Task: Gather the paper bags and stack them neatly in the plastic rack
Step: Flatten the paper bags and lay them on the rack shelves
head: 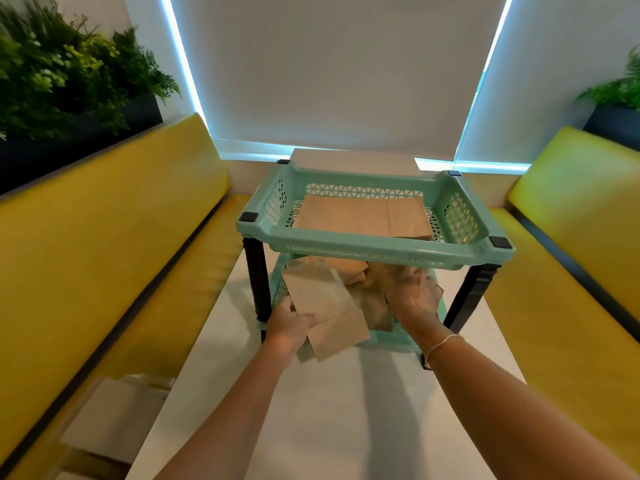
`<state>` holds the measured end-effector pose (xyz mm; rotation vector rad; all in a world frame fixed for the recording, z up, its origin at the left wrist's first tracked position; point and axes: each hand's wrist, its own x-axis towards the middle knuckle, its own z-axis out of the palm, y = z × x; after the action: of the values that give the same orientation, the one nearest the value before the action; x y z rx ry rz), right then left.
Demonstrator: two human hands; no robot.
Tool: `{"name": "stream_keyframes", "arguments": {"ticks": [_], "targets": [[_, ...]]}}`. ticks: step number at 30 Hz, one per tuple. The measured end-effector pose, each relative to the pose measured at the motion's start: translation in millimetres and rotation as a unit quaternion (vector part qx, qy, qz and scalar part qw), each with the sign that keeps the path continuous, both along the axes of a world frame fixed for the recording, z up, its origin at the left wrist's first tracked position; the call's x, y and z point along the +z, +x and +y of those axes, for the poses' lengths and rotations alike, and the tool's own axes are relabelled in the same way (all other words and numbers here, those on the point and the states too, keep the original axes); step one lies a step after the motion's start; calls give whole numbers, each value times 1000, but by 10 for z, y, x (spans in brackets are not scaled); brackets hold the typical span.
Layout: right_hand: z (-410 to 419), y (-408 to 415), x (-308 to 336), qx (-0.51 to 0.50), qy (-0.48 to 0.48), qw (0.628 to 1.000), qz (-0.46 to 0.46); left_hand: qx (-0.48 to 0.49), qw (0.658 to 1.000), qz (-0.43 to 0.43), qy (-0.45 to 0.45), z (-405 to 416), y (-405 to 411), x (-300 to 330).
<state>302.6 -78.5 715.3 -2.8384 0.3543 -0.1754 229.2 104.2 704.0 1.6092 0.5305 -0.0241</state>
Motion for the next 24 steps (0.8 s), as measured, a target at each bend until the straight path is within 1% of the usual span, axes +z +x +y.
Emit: {"name": "stream_keyframes", "arguments": {"ticks": [2, 4, 8, 10, 12, 14, 15, 16, 17, 18, 20, 22, 24], "targets": [[-1, 15, -28, 4, 4, 1000, -11, -5, 1000, 7, -6, -2, -15, -46], [-9, 18, -47, 17, -20, 1000, -8, -8, 1000, 14, -6, 1, -12, -89], [-60, 29, -58, 36, -78, 996, -16, -20, 999, 26, 25, -3, 12, -124], [-92, 51, -59, 35, -71, 996, -35, -20, 999, 30, 30, -8, 16, -129], [-108, 34, -22, 13, 16, 995, -95, -14, 999, 35, 27, -10, 14, -133], [-97, -34, 34, -10, 129, 982, -137, -8, 999, 40, 21, -13, -2, -134], [-88, -58, 64, -27, 225, 963, -147, -4, 999, 40, 15, -17, -16, -132], [-63, -87, 115, -57, 351, 924, -143, -2, 999, 40, 11, -20, -31, -128], [-42, -104, 139, -85, 457, 875, -135, -2, 999, 39, 10, -23, -44, -126], [-26, -129, 159, -104, 500, 851, -120, -2, 999, 38, 10, -23, -63, -120], [8, -178, 160, -107, 488, 864, -68, 0, 999, 38, 9, -24, -90, -112], [81, -260, 103, -65, 476, 877, -5, 3, 999, 45, 7, -25, -107, -117], [171, -398, 30, -13, 439, 898, 41, 15, 999, 51, -7, -34, -119, -108]]}}
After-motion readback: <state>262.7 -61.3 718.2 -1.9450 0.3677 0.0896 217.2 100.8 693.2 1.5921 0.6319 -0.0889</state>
